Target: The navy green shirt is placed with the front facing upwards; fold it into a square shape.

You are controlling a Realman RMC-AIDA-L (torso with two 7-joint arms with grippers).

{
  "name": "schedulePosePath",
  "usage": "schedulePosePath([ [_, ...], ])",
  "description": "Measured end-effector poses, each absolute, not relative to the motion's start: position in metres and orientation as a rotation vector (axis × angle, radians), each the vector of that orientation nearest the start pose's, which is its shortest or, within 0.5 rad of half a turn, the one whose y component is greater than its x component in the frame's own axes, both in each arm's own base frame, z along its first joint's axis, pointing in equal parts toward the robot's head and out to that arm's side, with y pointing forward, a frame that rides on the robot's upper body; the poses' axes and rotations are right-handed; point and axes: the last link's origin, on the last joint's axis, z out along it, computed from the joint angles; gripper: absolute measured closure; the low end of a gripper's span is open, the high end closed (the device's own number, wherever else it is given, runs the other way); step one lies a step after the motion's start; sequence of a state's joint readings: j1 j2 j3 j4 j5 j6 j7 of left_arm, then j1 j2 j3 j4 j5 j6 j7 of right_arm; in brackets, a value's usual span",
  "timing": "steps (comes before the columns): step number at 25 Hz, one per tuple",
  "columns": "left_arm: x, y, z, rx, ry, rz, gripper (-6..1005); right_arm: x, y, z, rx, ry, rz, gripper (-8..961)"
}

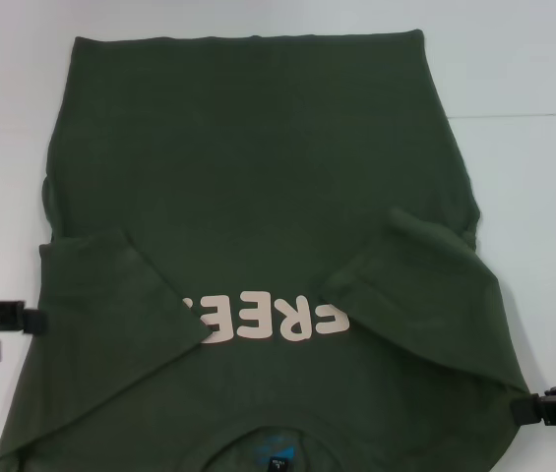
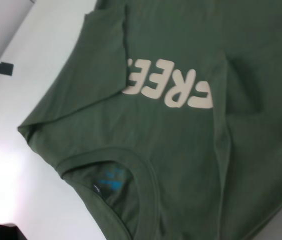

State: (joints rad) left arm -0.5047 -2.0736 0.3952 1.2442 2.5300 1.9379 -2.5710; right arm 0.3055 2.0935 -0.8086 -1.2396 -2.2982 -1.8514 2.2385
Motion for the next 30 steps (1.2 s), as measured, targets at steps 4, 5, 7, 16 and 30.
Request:
schedulePosePath([
  [4,-0.299,0.286,0.114,-1.987,-2.041,-0.146,62,0.286,0.264,0.056,-2.609,1.506,0.183,922],
  [5,-0.3,0.284,0.112,-1.973,-2.059,-0.112,62,0.286,0.264,0.056,-2.609,1.503,0.189,922],
  [7,-0.3,0.283,0.108,-1.967,-2.083,-0.065,62,0.286,0.265,0.057,-2.61,1.496,0.195,922],
  [16,-0.312,0.275,0.093,-1.916,-2.17,0.035,62,0.284,0.267,0.056,-2.633,1.469,0.198,923],
  [30,-0.329,0.272,0.075,-1.897,-2.209,0.091,63,0.279,0.274,0.055,-2.653,1.454,0.204,922],
])
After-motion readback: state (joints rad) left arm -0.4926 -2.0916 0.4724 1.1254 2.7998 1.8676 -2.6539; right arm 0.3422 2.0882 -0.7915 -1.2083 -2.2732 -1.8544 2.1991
